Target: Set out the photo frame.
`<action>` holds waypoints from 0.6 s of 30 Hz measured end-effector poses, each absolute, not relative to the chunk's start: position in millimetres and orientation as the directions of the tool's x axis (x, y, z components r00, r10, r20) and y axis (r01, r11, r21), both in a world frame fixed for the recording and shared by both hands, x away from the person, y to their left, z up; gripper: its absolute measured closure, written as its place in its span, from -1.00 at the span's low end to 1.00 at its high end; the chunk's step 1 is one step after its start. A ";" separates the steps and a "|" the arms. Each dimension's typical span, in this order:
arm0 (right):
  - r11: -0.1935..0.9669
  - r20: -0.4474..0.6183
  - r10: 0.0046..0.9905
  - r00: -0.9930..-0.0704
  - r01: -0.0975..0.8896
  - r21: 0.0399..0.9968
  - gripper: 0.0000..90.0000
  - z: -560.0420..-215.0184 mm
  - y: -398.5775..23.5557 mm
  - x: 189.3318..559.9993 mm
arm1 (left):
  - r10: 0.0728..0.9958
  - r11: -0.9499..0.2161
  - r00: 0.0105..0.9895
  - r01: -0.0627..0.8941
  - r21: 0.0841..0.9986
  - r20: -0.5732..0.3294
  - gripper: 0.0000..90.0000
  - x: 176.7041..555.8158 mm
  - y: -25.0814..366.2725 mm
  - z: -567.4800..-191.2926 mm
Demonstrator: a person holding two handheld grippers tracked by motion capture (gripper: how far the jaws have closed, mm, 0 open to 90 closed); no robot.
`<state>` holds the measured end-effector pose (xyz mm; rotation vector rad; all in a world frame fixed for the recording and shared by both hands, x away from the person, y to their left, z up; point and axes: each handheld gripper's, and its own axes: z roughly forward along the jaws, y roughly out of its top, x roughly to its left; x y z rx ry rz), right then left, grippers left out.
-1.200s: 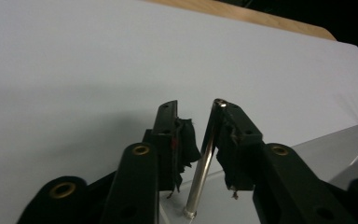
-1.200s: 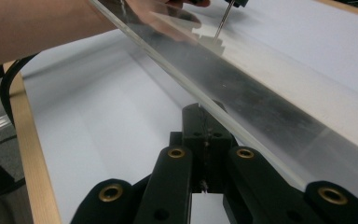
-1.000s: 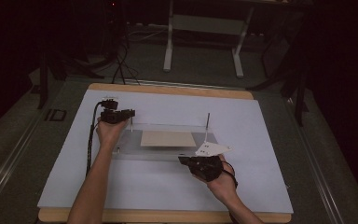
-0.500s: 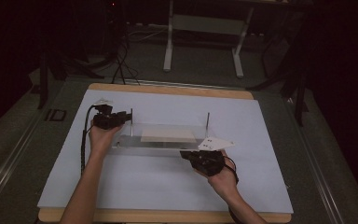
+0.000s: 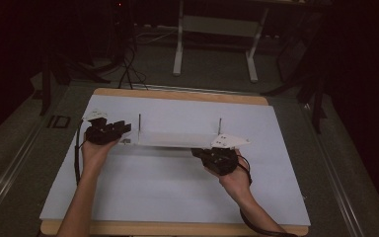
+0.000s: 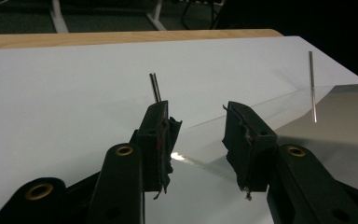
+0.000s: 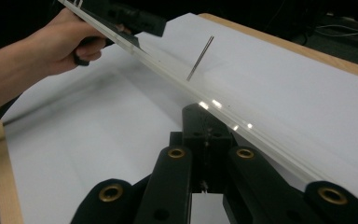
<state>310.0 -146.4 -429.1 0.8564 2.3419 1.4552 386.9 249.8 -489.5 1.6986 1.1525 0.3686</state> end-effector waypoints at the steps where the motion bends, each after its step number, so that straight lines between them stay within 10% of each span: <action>1: 0.326 0.089 0.602 -0.793 0.346 0.880 1.00 -428.1 -146.0 311.7 | 0.826 -0.041 0.499 0.517 0.855 -0.262 0.32 386.2 251.1 -490.8; 18: 0.306 0.084 0.624 -0.777 0.341 0.889 1.00 -414.0 -142.6 331.5 | 0.799 -0.114 0.565 0.477 0.871 -0.205 0.27 369.5 260.1 -497.2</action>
